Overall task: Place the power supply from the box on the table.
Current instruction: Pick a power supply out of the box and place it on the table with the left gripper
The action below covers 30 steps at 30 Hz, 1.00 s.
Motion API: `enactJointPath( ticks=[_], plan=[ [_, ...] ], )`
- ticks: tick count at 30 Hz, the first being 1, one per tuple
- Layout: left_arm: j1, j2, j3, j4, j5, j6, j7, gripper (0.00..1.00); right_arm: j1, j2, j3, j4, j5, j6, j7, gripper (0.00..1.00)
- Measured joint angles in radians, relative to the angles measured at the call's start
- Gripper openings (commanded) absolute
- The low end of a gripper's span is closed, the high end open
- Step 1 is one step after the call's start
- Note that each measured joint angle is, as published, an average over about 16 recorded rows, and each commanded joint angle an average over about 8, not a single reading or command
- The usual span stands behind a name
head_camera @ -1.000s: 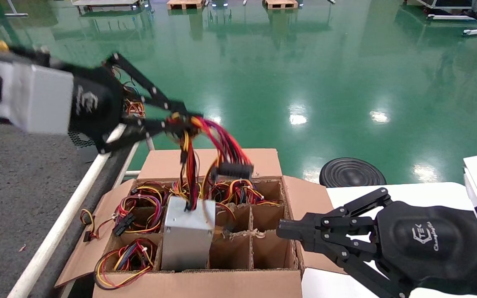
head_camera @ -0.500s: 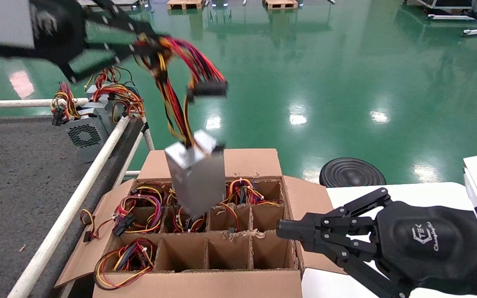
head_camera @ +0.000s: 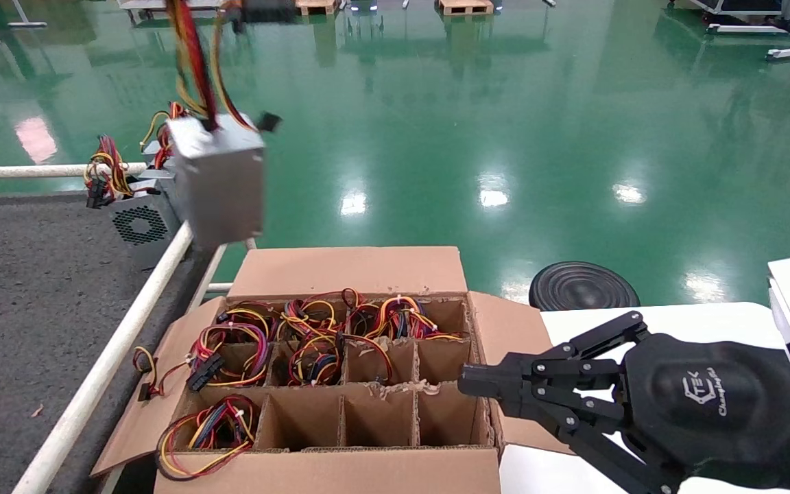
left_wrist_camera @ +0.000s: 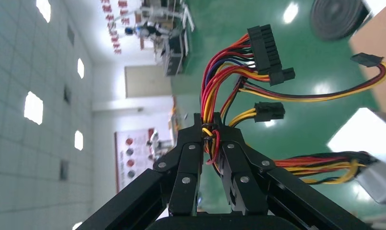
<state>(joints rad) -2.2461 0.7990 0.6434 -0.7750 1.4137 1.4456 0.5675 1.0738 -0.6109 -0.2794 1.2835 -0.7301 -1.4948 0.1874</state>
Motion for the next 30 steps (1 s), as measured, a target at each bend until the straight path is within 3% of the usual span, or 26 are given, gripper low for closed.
enactJointPath(
  ticks=[15,30],
  plan=[
    [-0.13,-0.006,-0.006,0.164,0.174,-0.008,0.092,0.0,0.0,0.0,0.0,0.0,0.0,0.0,0.0,0.0],
    [-0.21,-0.051,0.023,0.293,0.283,0.004,0.112,0.0,0.0,0.0,0.0,0.0,0.0,0.0,0.0,0.0]
  ],
)
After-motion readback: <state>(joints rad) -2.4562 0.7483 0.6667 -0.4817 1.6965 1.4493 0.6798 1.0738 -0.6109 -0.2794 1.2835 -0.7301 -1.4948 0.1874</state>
